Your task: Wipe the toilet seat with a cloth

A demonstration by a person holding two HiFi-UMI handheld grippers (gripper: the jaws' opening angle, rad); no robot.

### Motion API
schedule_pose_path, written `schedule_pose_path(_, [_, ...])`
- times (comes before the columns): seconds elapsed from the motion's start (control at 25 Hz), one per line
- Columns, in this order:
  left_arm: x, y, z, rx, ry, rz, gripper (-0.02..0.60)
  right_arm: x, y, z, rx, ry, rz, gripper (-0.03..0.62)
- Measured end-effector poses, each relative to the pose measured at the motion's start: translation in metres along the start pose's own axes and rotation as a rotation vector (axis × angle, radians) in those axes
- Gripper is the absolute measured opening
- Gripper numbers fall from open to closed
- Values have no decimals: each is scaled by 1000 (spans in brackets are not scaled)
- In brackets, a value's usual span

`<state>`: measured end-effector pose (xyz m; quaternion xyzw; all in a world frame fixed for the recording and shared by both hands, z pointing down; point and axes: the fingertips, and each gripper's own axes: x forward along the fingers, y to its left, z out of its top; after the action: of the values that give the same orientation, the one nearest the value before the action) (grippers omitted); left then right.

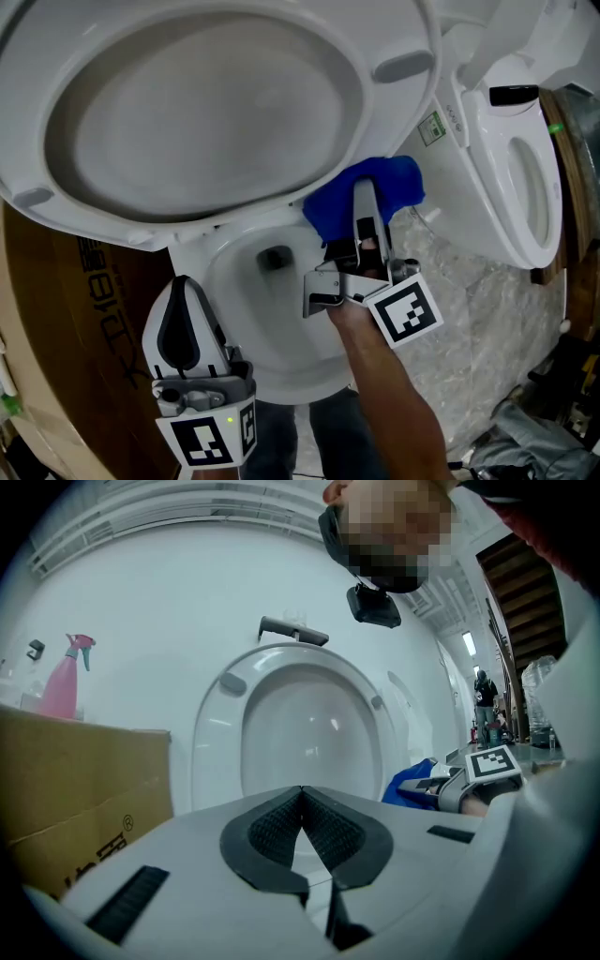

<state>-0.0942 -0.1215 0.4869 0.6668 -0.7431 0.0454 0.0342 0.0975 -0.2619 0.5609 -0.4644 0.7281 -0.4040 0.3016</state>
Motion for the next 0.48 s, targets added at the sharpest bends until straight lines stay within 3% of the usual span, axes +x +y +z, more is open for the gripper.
schedule_pose_path(0.32, [-5, 9, -5, -10, 4, 4, 15, -3, 7, -13, -194, 18, -29, 66])
schedule_pose_path(0.48, [-8, 14, -8, -12, 6, 10, 15, -9, 3, -29, -376, 76, -80, 66])
